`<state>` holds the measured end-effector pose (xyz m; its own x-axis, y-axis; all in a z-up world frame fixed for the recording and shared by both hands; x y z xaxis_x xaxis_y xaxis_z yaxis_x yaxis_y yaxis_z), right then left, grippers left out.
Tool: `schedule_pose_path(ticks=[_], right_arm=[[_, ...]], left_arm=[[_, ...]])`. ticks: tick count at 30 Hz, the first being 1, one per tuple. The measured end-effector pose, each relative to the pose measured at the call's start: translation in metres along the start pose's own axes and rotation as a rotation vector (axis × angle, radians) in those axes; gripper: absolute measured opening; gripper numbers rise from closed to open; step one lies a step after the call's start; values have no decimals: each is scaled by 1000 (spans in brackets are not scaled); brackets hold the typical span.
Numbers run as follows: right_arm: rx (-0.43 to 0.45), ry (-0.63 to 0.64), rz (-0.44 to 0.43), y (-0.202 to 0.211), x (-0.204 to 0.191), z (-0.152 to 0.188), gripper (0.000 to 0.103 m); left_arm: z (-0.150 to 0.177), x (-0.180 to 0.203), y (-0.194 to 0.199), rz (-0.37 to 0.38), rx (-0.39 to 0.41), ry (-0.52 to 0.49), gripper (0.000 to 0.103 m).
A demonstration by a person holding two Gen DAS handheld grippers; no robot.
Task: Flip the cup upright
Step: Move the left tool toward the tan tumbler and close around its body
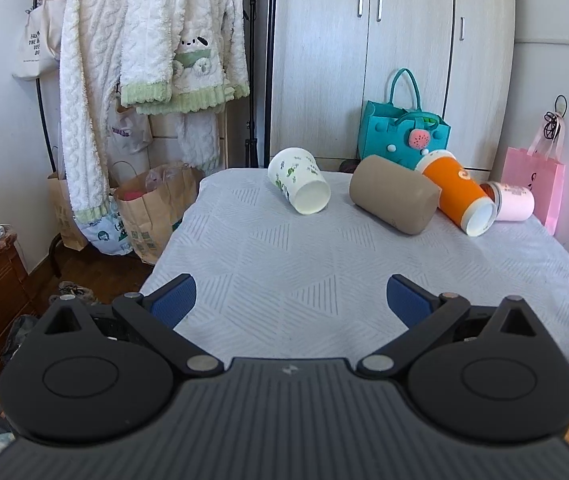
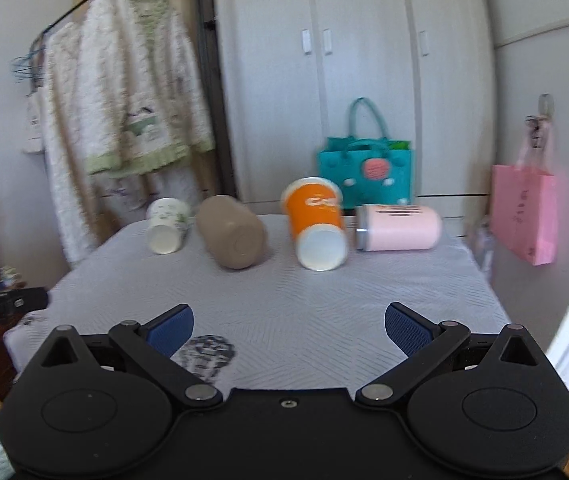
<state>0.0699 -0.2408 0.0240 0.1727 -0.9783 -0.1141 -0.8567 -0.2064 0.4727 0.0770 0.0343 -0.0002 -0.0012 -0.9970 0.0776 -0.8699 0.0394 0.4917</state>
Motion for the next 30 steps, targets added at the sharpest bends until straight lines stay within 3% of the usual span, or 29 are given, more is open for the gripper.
schedule_pose_path(ticks=[4,6,11,21,30], right_arm=[[-40,35,-156,-2,-11,-23,103],[-19,55,-225,-4,-18,-36,103],[-60,130,-307,-25,-35,-60,103],[-202,233,-381,-84,-50,-78,103],[-229,322,-371,-136,-60,-82,103]], left_arm=[[-22,-7,-10,39,-23,21,103],[-33,-10,-17,67,-38,41,103],[-58,-13,-39,138,-85,86,103],[-82,10,-87,204,-95,29,103],[-74,27,-145,318,-191,125,103]])
Point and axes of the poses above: each gripper's, at about its wrist camera, not at the fingertips, and y roughly against the way its jaws point, x to its right, z to its underside, the point moved 7 cm from there along -y, roughly the way its jaws point, and after that the axes turned 1 degree about y, right-handed, at the moved point
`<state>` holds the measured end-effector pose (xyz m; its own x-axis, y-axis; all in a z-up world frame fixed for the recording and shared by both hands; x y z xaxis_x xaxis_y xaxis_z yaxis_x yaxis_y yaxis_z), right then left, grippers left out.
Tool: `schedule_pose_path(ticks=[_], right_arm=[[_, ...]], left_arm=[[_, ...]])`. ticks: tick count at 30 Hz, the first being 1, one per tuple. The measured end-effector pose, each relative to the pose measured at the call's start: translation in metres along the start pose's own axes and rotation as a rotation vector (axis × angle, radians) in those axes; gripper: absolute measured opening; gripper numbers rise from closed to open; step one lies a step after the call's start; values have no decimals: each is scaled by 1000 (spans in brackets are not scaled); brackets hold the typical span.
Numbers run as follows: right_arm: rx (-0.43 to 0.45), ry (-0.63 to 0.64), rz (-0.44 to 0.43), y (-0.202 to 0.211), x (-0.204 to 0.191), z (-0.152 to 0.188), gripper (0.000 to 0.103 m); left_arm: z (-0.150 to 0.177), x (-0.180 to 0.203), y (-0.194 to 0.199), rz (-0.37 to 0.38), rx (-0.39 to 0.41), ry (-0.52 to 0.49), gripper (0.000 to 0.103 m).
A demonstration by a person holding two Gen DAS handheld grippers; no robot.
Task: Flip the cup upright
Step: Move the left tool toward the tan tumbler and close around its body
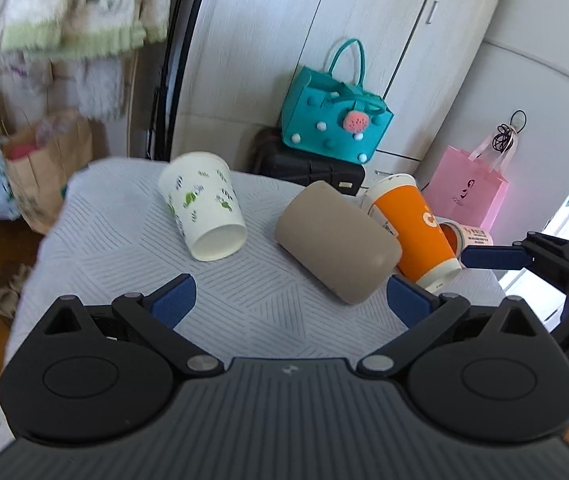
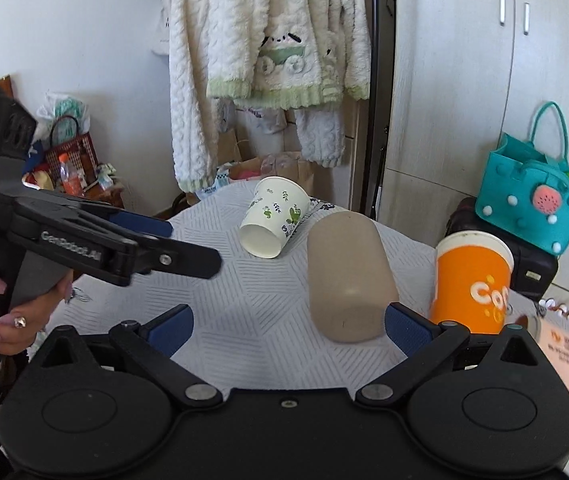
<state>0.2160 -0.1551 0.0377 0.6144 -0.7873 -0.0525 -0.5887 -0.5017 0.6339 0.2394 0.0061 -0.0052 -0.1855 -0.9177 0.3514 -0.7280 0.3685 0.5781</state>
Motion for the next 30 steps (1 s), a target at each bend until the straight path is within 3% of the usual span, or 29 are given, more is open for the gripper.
schedule_pose_path(ticks=[4,8,14,20,24,30], right_arm=[[-11,4,10,-19,7,-9,103],[-43,34,13,-41,16,-14,103],[-90,111,101,-74,31,-17,103],[-146,142,102,-99,37,-15,102],[-173,117,109,-109,43,-12,81],[-159,68,92,-95,34,-8,81]], left_arm=[[-7,-9,-20,-9,-21,25,103],[-9,-10,-33,41,-45,55,103],[-12,-9,-52,43,-21,81,103],[-15,-22,-67,65,-46,179,103],[-13,-23,-65,63,-43,184,103],[-10,-15,-58,68,-50,130,103]])
Point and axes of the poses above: each gripper's, at about its wrist camera, not at the fingertips, and y roughly against the way its jaws point, x to its right, z to its underside, the point moved 7 cm from there along -y, roughly the way its jaws point, and after that the axes turned 1 degree about y, right-handed, at the moved point
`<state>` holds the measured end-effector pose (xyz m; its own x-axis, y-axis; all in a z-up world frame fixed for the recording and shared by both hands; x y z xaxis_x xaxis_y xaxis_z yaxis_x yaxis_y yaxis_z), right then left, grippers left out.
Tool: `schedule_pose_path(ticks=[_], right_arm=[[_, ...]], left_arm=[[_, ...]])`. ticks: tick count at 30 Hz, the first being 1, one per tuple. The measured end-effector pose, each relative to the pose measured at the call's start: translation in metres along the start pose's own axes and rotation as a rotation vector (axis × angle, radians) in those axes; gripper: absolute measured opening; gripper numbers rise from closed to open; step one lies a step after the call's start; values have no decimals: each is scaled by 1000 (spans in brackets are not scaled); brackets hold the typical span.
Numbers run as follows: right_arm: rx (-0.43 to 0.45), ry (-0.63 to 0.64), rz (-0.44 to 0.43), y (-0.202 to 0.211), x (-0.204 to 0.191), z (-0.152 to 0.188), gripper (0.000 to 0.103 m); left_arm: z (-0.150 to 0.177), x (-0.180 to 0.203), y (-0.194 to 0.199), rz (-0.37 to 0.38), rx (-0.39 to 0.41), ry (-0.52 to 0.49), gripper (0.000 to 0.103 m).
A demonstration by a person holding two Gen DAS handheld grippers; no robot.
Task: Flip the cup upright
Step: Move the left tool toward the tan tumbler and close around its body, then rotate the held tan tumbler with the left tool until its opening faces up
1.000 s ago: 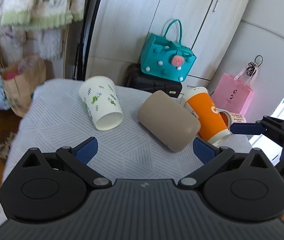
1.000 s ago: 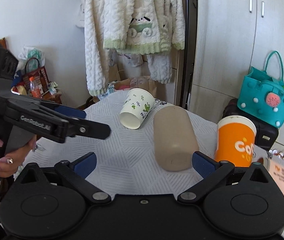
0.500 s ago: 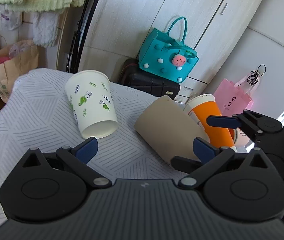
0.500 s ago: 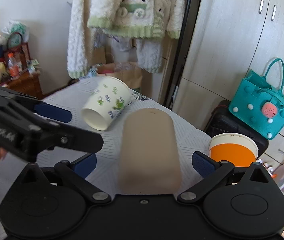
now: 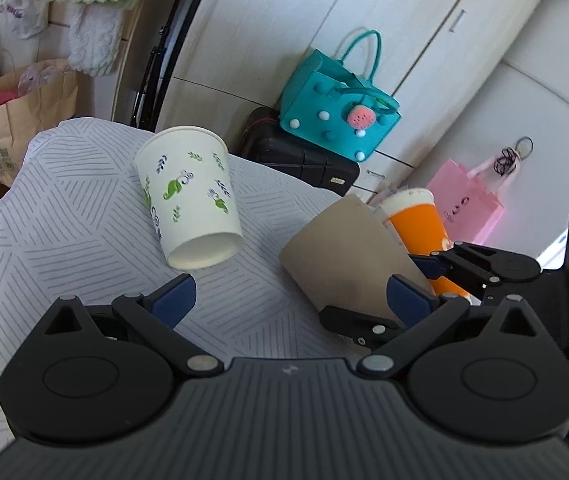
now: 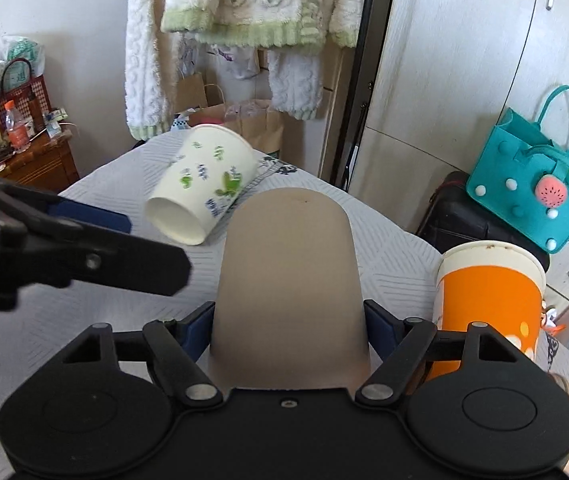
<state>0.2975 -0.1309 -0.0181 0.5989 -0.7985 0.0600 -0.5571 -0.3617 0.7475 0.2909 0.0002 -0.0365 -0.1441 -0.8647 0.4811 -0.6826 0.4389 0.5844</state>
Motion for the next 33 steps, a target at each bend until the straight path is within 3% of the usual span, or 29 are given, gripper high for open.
schedule_pose_path(ticks=[7,19,28,33], right_arm=[[12,-46,21,31,-8,18,81],[23,-125,23,91,-26,79,81],[47,-185,57,112,-13,117,81],[18,-212,24,107,-7,129,81]], left_arm=[[19,19,20,50,-28,-25,103],[69,73,53,139,-86,-112,103],[93,102,51,176,-141,-125,103],[101,114,36,188,-182,-108,103]])
Point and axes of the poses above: each gripper's, at about its wrist camera, not at the fingertips, and y roughly against the way its jaws point, x to its right, z to its underside, the point moved 7 cm from there along -y, roughly the way its jaws point, and after that the axes turned 1 degree about y, right-handed, at the moved point
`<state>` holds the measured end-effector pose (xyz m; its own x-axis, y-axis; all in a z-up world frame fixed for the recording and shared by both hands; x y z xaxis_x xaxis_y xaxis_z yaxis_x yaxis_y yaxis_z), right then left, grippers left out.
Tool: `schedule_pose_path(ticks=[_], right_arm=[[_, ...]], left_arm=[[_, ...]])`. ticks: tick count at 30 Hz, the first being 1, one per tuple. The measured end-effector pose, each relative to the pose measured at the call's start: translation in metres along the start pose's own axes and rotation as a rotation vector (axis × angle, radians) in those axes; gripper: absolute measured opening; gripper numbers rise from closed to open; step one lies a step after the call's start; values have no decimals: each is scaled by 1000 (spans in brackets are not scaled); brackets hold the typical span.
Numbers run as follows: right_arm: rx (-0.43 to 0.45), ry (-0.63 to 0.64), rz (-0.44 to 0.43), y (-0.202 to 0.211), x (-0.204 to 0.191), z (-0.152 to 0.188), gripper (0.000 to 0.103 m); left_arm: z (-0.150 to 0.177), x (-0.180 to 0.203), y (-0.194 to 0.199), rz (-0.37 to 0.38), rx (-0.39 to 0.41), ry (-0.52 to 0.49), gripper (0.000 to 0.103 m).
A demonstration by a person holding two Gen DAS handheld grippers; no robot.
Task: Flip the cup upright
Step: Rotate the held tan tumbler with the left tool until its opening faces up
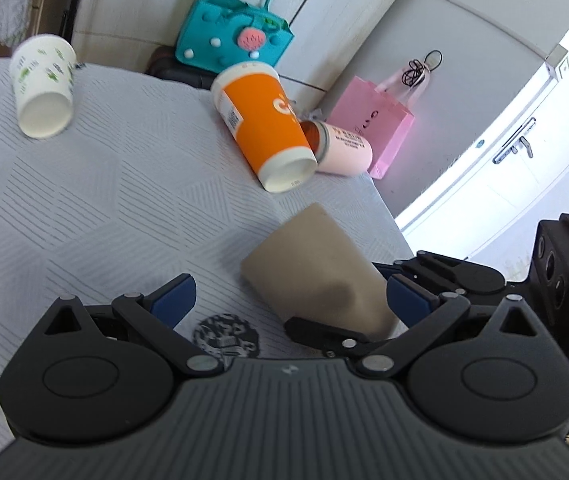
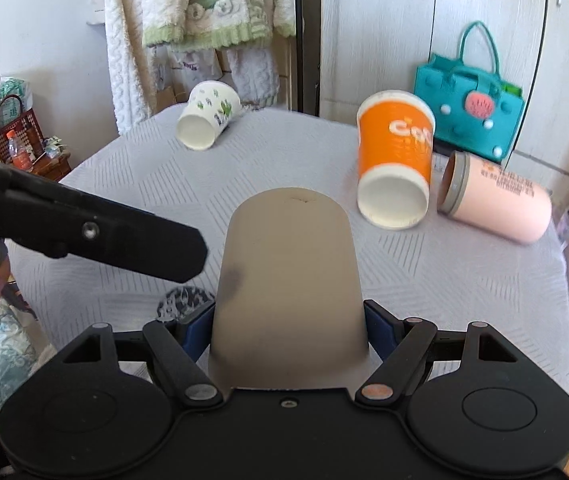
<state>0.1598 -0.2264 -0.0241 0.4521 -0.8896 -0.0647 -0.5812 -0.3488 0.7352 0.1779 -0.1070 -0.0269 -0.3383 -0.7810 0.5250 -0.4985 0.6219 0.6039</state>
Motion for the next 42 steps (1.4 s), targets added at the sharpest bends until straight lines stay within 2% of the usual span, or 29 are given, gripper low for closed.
schedule_pose_path(ticks=[3,7,11,17,22,25,30,36,38,42], right_arm=[[-1,-21,-21,-1,4,0,81],[-5,-2,-70,1,7,-1,97],[-45,14,-172,11,6,-5,100],[-169,49,-248,7,11,-11,100],[-237,74,-275,-9,15,-17,100],[-262,54,-311,-16,14,-15,98],[-238,49,-259,-14,12,-9,86],[-192,46,-215,-5,14,-8,85],[-167,68,-196,-3,11,-9,85],[-109,136,-173,2,-1,-14,84]], left_arm=[[2,2,-10,0,-15,16,103],[6,1,-19,14,-40,54,102],[11,1,-26,63,-74,105,100],[18,3,-39,136,-120,187,100],[20,-1,-48,172,-79,256,88],[21,-5,-53,218,-86,300,87],[25,-1,-55,236,-63,303,87],[24,-1,-54,254,-58,267,85],[24,0,-47,249,-35,228,84],[18,2,-27,191,43,135,79]])
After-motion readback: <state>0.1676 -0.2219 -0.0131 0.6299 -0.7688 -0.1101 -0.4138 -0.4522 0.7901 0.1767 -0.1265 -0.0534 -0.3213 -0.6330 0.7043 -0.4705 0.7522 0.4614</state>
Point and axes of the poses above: each gripper's, at about its wrist camera, not at the fingertips, and y roughly against the way its jaws point, x to its right, z to its underside, the point moved 7 cm from there along -y, roughly the way its jaws point, and after that the axes turned 1 degree about y, right-handed, at the moved point
